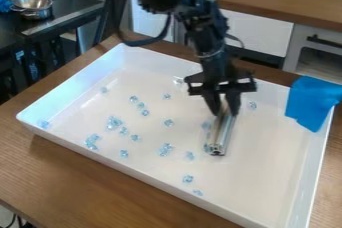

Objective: Sweep into pile

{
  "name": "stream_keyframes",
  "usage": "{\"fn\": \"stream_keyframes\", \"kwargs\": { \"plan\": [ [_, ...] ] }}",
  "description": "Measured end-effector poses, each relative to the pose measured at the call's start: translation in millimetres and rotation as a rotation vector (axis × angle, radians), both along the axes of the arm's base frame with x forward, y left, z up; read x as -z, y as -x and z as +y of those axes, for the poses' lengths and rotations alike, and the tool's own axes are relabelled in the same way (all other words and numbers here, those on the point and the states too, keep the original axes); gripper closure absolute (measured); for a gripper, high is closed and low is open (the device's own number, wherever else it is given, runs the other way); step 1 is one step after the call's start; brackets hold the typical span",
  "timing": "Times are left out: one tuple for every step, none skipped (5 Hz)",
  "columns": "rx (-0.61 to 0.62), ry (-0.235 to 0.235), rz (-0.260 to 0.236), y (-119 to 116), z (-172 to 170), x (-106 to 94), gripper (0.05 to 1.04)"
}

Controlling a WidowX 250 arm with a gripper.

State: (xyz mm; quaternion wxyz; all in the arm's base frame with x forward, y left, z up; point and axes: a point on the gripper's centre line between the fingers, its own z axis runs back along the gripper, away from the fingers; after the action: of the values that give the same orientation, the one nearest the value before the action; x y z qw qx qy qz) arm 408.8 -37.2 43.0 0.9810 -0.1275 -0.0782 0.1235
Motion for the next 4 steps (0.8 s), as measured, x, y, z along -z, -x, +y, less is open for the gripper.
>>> {"fn": "stream_keyframes", "kwargs": {
  "plan": [
    [-0.064, 0.053, 0.05, 21, 32, -2.0, 0.74],
    [-0.141, 0.096, 0.084, 44, 70, -6.5, 0.74],
    [-0.208, 0.102, 0.062, 65, 107, -8.6, 0.741],
    [-0.256, 0.085, 0.041, 80, 138, -5.3, 0.741]
  ]
}}
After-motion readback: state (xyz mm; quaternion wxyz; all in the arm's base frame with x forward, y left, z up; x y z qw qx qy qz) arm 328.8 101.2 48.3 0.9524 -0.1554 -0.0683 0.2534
